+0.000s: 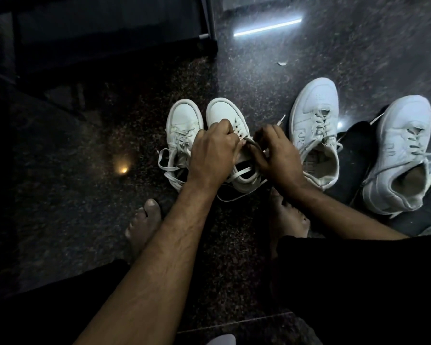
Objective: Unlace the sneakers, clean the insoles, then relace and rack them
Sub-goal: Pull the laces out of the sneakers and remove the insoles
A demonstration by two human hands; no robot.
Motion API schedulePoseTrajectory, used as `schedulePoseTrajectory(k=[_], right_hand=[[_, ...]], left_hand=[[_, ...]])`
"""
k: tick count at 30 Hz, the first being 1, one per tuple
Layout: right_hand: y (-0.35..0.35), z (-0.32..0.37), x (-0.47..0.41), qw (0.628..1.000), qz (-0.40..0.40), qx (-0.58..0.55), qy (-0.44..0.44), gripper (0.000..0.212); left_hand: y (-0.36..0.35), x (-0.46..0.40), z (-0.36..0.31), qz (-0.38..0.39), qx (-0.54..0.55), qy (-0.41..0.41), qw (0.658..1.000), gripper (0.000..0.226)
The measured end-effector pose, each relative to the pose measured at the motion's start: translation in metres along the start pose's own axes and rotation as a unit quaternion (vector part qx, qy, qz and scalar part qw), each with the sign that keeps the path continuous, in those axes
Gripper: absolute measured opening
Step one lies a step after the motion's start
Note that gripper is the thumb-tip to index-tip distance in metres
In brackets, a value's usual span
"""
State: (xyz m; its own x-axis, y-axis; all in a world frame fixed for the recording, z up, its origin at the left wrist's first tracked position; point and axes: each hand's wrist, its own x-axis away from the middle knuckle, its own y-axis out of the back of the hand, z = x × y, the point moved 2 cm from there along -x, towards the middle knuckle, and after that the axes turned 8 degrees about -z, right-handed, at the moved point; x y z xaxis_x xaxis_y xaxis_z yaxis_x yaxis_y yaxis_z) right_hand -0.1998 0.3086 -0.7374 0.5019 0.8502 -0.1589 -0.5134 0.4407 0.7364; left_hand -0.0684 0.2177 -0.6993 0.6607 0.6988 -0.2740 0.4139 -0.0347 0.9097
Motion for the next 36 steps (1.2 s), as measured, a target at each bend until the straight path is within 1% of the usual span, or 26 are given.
schedulePoseTrajectory(k=[2, 3, 5, 6, 7, 8, 9, 10, 11, 12, 15, 17, 18, 20, 22, 23, 24, 25, 26, 27, 28, 29, 31, 32, 34, 36], right_hand=[[0.000, 0.000, 0.000, 1.000, -0.005, -0.001, 0.002, 0.025], [0.001, 0.000, 0.001, 1.000, -0.009, -0.002, 0.002, 0.026], [0.001, -0.001, 0.001, 1.000, -0.021, -0.005, 0.000, 0.026], [0.002, -0.001, 0.001, 1.000, -0.026, -0.008, -0.002, 0.025], [0.002, -0.001, 0.001, 1.000, -0.029, -0.009, -0.003, 0.025], [0.002, -0.001, 0.001, 1.000, -0.029, -0.008, -0.003, 0.025], [0.002, -0.001, 0.002, 1.000, -0.027, -0.004, -0.002, 0.024], [0.002, 0.000, 0.002, 1.000, -0.025, 0.000, 0.002, 0.024], [0.002, -0.001, 0.002, 1.000, -0.024, 0.006, 0.006, 0.025], [0.002, -0.001, 0.002, 1.000, -0.022, 0.012, 0.010, 0.025], [0.002, 0.000, 0.002, 0.999, -0.011, 0.029, 0.021, 0.026], [0.002, 0.000, 0.002, 0.999, -0.011, 0.036, 0.023, 0.025], [0.002, 0.001, 0.002, 0.999, -0.010, 0.040, 0.023, 0.025], [0.002, 0.001, 0.001, 0.999, -0.007, 0.045, 0.024, 0.025], [0.003, 0.002, 0.000, 0.998, 0.000, 0.050, 0.027, 0.025], [0.002, 0.002, 0.001, 0.998, 0.006, 0.054, 0.028, 0.025], [0.002, 0.002, 0.001, 0.998, 0.011, 0.057, 0.026, 0.025], [0.002, 0.002, 0.001, 0.998, 0.015, 0.058, 0.024, 0.024], [0.002, 0.001, 0.001, 0.998, 0.019, 0.059, 0.022, 0.024], [0.002, 0.000, 0.001, 0.998, 0.023, 0.058, 0.019, 0.022], [0.003, -0.002, 0.000, 0.998, 0.026, 0.054, 0.014, 0.021], [0.004, -0.004, 0.000, 0.999, 0.027, 0.043, 0.004, 0.019], [0.006, -0.009, -0.002, 0.999, 0.019, 0.000, -0.036, 0.017], [0.007, -0.012, -0.002, 0.998, 0.011, -0.026, -0.060, 0.017], [0.009, -0.015, -0.002, 0.994, -0.006, -0.059, -0.089, 0.017], [0.008, -0.013, -0.001, 0.995, -0.013, -0.058, -0.085, 0.016]], left_hand=[[0.001, 0.000, -0.001, -0.017, -0.008, -0.006, 1.000, 0.021], [0.001, -0.001, -0.001, -0.024, 0.004, 0.007, 1.000, 0.020], [0.002, -0.003, 0.001, -0.048, 0.092, 0.085, 0.991, 0.019], [0.001, -0.004, 0.003, -0.065, 0.158, 0.140, 0.975, 0.019], [-0.001, -0.005, 0.006, -0.074, 0.227, 0.196, 0.951, 0.019], [-0.004, -0.004, 0.006, -0.065, 0.305, 0.252, 0.916, 0.020], [-0.006, -0.003, 0.003, -0.047, 0.395, 0.301, 0.867, 0.021], [-0.007, -0.001, -0.002, -0.032, 0.488, 0.338, 0.804, 0.020], [-0.008, 0.001, -0.007, -0.027, 0.558, 0.370, 0.742, 0.020], [-0.007, 0.002, -0.010, -0.032, 0.593, 0.399, 0.699, 0.020], [-0.004, -0.001, -0.006, -0.067, 0.614, 0.464, 0.635, 0.022], [-0.003, -0.006, 0.001, -0.090, 0.639, 0.486, 0.590, 0.023], [-0.003, -0.007, 0.005, -0.097, 0.647, 0.491, 0.575, 0.024], [-0.003, -0.007, 0.008, -0.105, 0.651, 0.494, 0.567, 0.025], [-0.006, -0.006, 0.008, -0.100, 0.645, 0.487, 0.580, 0.028], [-0.008, -0.005, 0.008, -0.091, 0.635, 0.481, 0.598, 0.028], [-0.008, -0.005, 0.007, -0.078, 0.620, 0.465, 0.627, 0.027], [-0.008, -0.004, 0.006, -0.059, 0.586, 0.439, 0.679, 0.025], [-0.006, -0.004, 0.005, -0.029, 0.531, 0.395, 0.749, 0.023], [-0.004, -0.004, 0.005, 0.012, 0.454, 0.333, 0.826, 0.021], [-0.003, -0.004, 0.005, 0.057, 0.374, 0.264, 0.887, 0.020], [-0.002, -0.005, 0.005, 0.096, 0.312, 0.214, 0.921, 0.021], [-0.001, -0.005, 0.007, 0.142, 0.253, 0.162, 0.943, 0.028], [0.000, -0.005, 0.007, 0.147, 0.228, 0.143, 0.952, 0.037], [0.000, -0.005, 0.007, 0.132, 0.170, 0.116, 0.970, 0.057], [0.000, -0.005, 0.005, 0.112, 0.131, 0.138, 0.975, 0.069]])
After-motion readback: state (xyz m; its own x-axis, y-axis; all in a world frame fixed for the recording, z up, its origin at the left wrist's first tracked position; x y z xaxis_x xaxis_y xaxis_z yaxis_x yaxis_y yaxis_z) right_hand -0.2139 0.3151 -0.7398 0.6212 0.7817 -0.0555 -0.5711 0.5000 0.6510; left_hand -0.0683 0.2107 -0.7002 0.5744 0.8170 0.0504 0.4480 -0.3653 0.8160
